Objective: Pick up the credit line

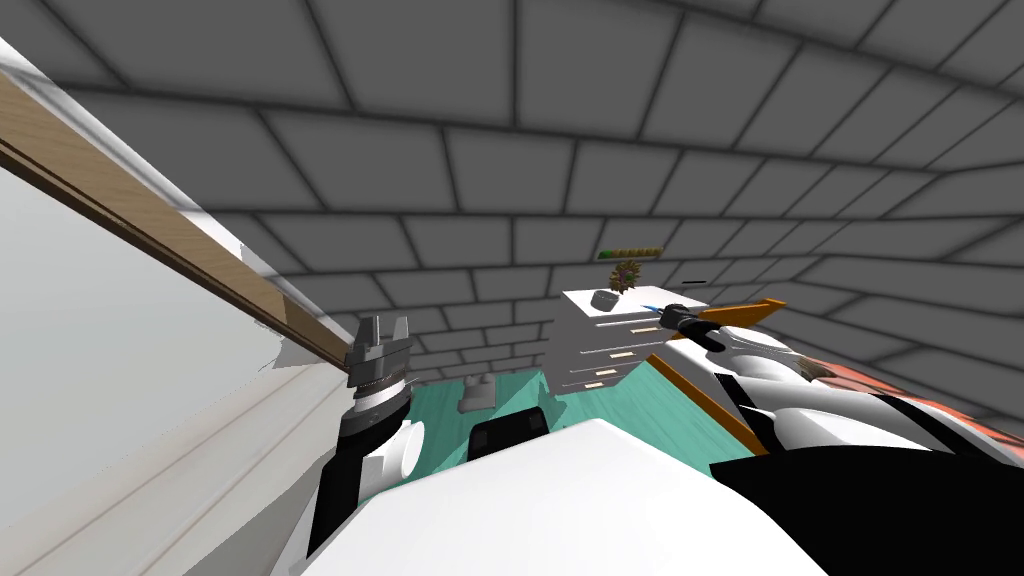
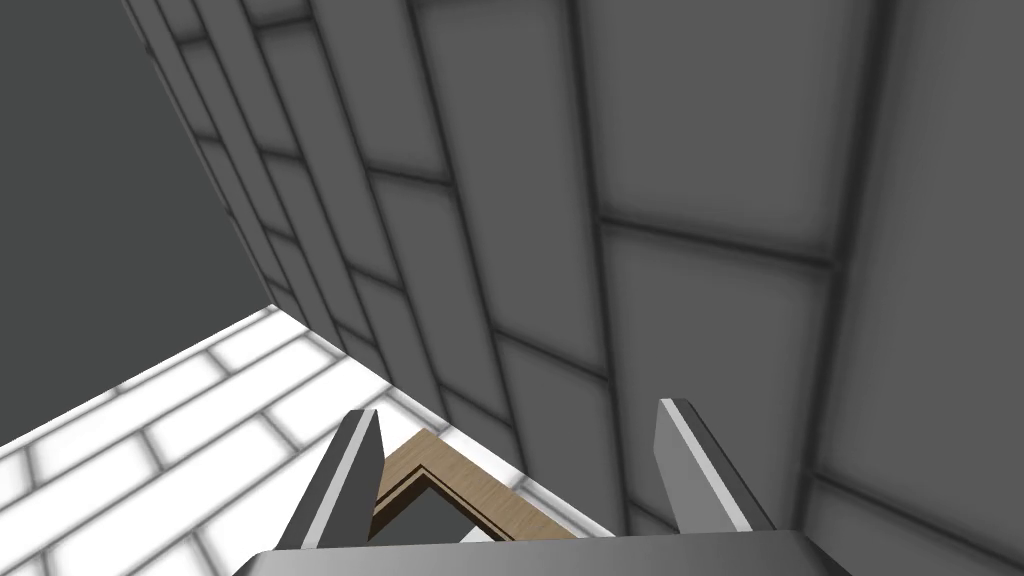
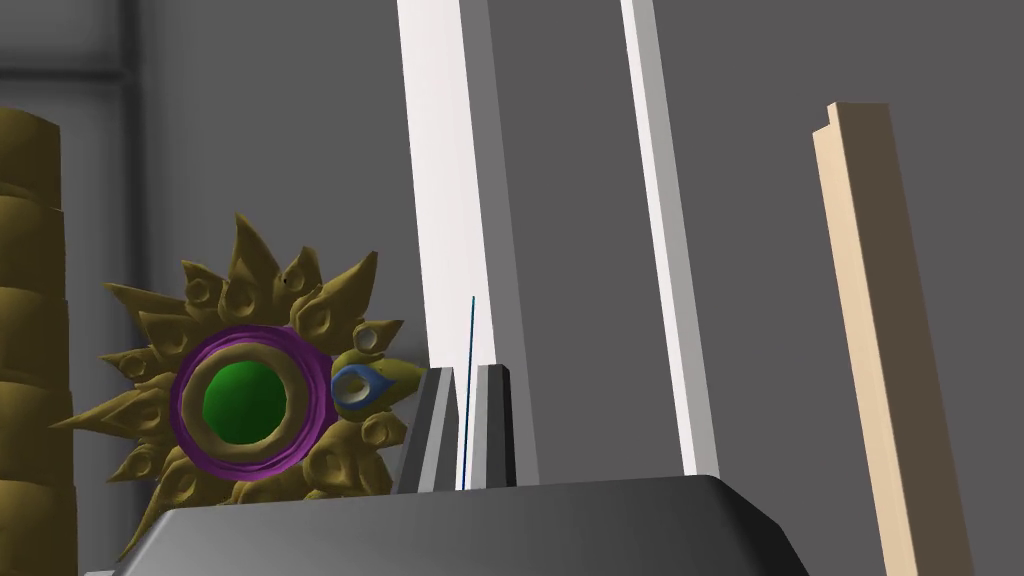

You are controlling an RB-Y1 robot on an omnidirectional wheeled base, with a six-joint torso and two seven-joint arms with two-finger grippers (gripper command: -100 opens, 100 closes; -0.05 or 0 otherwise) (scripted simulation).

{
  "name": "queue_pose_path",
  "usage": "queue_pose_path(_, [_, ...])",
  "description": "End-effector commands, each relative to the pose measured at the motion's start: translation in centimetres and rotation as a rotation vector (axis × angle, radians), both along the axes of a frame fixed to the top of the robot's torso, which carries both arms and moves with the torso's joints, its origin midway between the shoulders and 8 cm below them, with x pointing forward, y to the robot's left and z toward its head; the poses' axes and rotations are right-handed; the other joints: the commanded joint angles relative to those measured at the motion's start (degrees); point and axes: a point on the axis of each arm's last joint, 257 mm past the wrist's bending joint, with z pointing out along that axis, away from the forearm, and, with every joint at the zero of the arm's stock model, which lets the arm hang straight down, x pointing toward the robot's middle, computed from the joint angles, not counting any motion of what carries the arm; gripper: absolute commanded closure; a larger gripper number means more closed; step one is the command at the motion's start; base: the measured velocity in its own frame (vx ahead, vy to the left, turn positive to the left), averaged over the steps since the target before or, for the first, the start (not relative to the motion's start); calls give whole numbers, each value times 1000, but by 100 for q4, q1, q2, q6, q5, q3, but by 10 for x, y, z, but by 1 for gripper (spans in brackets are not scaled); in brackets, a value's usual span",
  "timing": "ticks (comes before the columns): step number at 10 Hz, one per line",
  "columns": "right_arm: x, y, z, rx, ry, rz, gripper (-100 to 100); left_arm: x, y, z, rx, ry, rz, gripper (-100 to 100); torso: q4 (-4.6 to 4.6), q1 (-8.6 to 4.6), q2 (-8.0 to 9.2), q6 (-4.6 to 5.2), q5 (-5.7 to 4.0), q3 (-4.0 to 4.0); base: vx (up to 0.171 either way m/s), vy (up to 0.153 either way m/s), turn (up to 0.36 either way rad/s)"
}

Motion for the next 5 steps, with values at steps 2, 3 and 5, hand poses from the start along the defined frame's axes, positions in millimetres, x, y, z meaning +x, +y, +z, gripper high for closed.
queue_pose_path(2, [4, 0, -5, 15, 2, -23, 100, 0, 0, 0, 0, 0, 0, 0, -4, -3, -9, 10, -6, -6, -85, -20, 44])
queue_pose_path(3, [4, 0, -5, 22, -3, -25, 100, 0, 0, 0, 0, 0, 0, 0, -10, -1, -12, 10, -14, -10, -63, -4, 32])
queue_pose_path(5, [8, 2, -4, 21, -4, -35, 100, 0, 0, 0, 0, 0, 0, 0, -17, -5, -15, 12, -27, -15, -70, -15, 44])
